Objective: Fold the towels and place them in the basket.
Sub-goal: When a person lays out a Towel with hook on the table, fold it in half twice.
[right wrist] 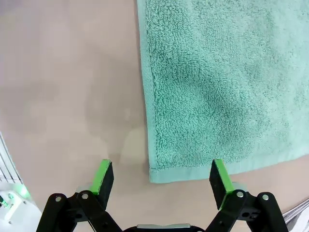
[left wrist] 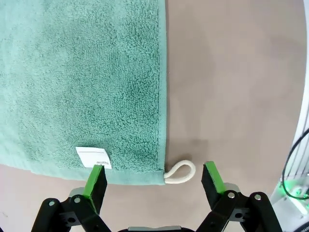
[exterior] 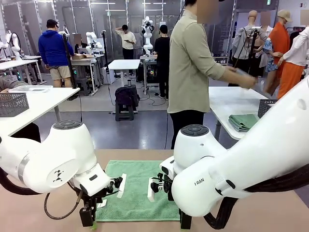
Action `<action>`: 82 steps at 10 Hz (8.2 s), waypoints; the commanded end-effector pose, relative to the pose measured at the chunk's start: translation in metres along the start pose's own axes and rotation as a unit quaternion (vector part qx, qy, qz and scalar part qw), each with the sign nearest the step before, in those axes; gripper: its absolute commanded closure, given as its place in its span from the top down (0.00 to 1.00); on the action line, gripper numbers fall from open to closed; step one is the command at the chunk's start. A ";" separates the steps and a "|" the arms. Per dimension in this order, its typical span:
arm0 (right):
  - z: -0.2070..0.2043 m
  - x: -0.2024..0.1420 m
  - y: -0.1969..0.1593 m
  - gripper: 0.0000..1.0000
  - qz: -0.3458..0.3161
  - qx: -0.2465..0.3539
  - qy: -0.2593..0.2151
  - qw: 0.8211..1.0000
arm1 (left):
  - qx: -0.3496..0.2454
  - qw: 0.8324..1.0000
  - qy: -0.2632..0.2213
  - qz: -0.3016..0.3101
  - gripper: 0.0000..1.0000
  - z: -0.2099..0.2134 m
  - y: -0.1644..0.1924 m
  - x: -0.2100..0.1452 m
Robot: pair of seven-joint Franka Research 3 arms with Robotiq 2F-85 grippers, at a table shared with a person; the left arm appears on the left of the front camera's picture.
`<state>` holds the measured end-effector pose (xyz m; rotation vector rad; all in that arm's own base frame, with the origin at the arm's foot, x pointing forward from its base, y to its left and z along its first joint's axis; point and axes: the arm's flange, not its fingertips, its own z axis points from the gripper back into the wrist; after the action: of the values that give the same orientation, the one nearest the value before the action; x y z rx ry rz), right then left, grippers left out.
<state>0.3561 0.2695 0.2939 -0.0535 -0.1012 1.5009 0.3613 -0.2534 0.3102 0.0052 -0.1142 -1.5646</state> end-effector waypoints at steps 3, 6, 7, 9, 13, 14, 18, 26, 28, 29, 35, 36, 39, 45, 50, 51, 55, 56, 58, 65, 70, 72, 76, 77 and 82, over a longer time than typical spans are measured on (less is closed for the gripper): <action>-0.008 -0.005 -0.006 1.00 0.004 -0.009 0.004 1.000 | 0.006 1.000 -0.004 -0.013 1.00 -0.014 0.011 -0.007; -0.010 -0.005 -0.008 0.80 0.004 -0.005 0.010 1.000 | 0.005 1.000 0.007 -0.011 0.72 -0.017 0.015 -0.011; -0.010 -0.005 -0.008 0.80 0.004 -0.009 0.012 1.000 | 0.005 1.000 0.006 -0.011 0.72 -0.018 0.015 -0.011; -0.009 -0.006 -0.010 0.70 0.005 -0.011 0.014 1.000 | 0.006 1.000 0.006 -0.010 0.72 -0.018 0.017 -0.009; -0.010 -0.007 -0.012 0.50 0.001 -0.003 0.015 1.000 | 0.000 1.000 0.014 -0.011 0.53 -0.016 0.019 -0.007; -0.010 -0.007 -0.012 0.38 0.002 -0.004 0.017 1.000 | 0.002 1.000 0.020 -0.013 0.47 -0.014 0.019 -0.007; -0.005 -0.007 -0.014 0.14 0.003 0.007 0.019 1.000 | -0.009 1.000 0.025 -0.014 0.09 -0.008 0.021 -0.004; 0.000 -0.005 -0.014 0.00 0.001 0.003 0.015 1.000 | -0.011 1.000 0.015 -0.012 0.00 -0.006 0.017 -0.005; 0.000 -0.005 -0.014 0.00 0.001 0.003 0.015 1.000 | -0.011 1.000 0.015 -0.012 0.00 -0.006 0.017 -0.005; 0.000 -0.005 -0.014 0.07 0.002 0.002 0.015 1.000 | -0.011 1.000 0.015 -0.012 0.00 -0.006 0.017 -0.005; 0.054 -0.005 -0.034 0.07 0.022 -0.033 0.026 0.999 | 0.036 0.999 0.026 -0.024 0.08 0.061 0.038 0.003; 0.061 -0.004 -0.035 0.07 0.025 -0.041 0.025 0.999 | 0.040 0.999 0.027 -0.025 0.08 0.068 0.040 0.004; 0.072 -0.002 -0.048 0.07 0.028 -0.048 0.024 0.998 | 0.039 0.999 0.026 -0.021 0.08 0.077 0.053 0.006; 0.101 0.004 -0.103 0.07 0.037 -0.048 0.028 0.998 | 0.035 0.999 0.026 -0.016 0.08 0.110 0.116 0.009; 0.119 0.009 -0.151 0.07 0.042 -0.033 0.023 0.998 | 0.016 1.000 0.023 -0.001 0.08 0.122 0.167 0.008; 0.121 0.009 -0.160 0.07 0.043 -0.030 0.023 0.998 | 0.012 1.000 0.023 0.002 0.08 0.123 0.175 0.008; 0.124 0.005 -0.172 0.07 0.043 -0.028 0.013 0.999 | 0.004 1.000 0.025 0.012 0.08 0.123 0.192 0.010; 0.124 0.008 -0.168 0.07 0.030 -0.037 0.019 0.999 | 0.003 1.000 0.029 0.011 0.08 0.123 0.188 0.012; 0.124 0.008 -0.168 0.07 0.030 -0.037 0.019 0.999 | 0.012 1.000 0.010 0.016 0.08 0.120 0.187 0.008; 0.098 0.014 -0.183 0.07 0.038 -0.026 0.011 0.999 | -0.017 1.000 0.010 0.020 0.08 0.104 0.197 0.003; 0.079 0.022 -0.210 0.07 0.036 -0.037 0.018 0.999 | -0.038 0.999 0.008 0.012 0.08 0.085 0.231 -0.004; 0.069 0.022 -0.220 0.07 0.033 -0.031 0.017 0.999 | -0.043 0.999 0.011 0.014 0.08 0.073 0.245 -0.006; 0.045 0.022 -0.244 0.07 0.030 -0.023 0.018 0.999 | -0.048 0.998 0.022 0.017 0.08 0.054 0.268 -0.008; 0.040 0.022 -0.249 0.07 0.030 -0.018 0.019 0.999 | -0.052 0.998 0.024 0.020 0.08 0.051 0.273 -0.008; 0.018 0.021 -0.270 0.23 0.027 -0.013 0.017 0.999 | -0.038 0.999 0.026 0.020 0.28 0.033 0.291 -0.013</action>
<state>0.6185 0.2715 0.3376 -0.0963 -0.0964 1.5434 0.6400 -0.2379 0.3628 -0.0406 -0.0177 -1.5102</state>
